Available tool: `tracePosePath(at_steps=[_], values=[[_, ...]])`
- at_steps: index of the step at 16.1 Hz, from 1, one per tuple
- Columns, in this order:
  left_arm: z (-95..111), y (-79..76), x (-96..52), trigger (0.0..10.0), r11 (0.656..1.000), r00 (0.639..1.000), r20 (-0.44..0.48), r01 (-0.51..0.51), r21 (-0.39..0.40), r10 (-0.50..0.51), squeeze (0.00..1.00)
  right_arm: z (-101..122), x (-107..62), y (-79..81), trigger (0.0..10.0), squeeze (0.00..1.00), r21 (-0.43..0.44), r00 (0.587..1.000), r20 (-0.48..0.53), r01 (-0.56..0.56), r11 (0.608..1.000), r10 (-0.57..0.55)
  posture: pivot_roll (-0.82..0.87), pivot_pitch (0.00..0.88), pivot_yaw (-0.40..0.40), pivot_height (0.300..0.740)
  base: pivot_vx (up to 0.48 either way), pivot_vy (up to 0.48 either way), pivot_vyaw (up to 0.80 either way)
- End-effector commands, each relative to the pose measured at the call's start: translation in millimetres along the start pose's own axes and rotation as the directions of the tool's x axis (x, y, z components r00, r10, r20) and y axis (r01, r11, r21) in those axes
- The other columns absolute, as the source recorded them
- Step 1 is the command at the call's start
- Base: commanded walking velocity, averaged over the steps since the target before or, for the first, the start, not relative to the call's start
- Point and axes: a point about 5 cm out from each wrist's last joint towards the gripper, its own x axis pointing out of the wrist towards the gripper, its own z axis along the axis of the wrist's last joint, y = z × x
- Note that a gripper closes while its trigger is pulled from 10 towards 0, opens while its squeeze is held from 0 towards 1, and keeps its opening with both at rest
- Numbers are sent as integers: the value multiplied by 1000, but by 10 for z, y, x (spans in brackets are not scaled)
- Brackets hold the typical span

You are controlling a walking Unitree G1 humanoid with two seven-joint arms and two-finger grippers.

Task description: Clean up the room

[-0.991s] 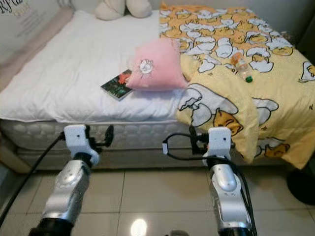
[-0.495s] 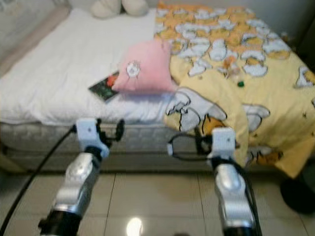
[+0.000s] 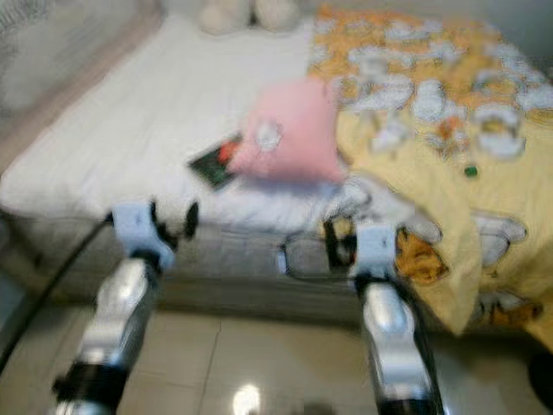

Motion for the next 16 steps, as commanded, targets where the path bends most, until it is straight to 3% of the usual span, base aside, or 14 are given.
tracePosePath(at_steps=[1, 3, 5, 6, 16], values=[[-6, -82, 16, 10000, 999, 999, -3, 36, 2, -36, 0, 40, 4, -63, 10000, 0, -13, 1000, 18, 26, 1000, -26, -187, 0, 69, 740, 461, 0, 0], [-7, -108, 15, 10000, 999, 999, 3, 41, 3, -41, 0, 32, -2, -66, 10000, 0, -13, 1000, 15, 28, 1000, -27, -189, 0, 70, 740, 461, 0, 0], [-36, -131, 10, 10000, 997, 999, -9, 49, -52, -50, 0, 32, -8, -63, 10000, 0, -12, 999, 14, 30, 999, -30, -191, 0, 69, 740, 0, 0, 0], [-40, -124, 14, 10000, 998, 999, -12, 50, -36, -50, 0, 39, -9, -64, 10000, 0, -14, 999, 17, 29, 999, -29, -191, 0, 67, 740, 0, 0, 0], [-72, -238, 26, 10000, 992, 993, -14, 120, -35, -120, 0, 73, -43, -87, 10000, 0, -34, 999, 34, 29, 999, -28, -212, 0, 72, 740, 0, -444, 0]])
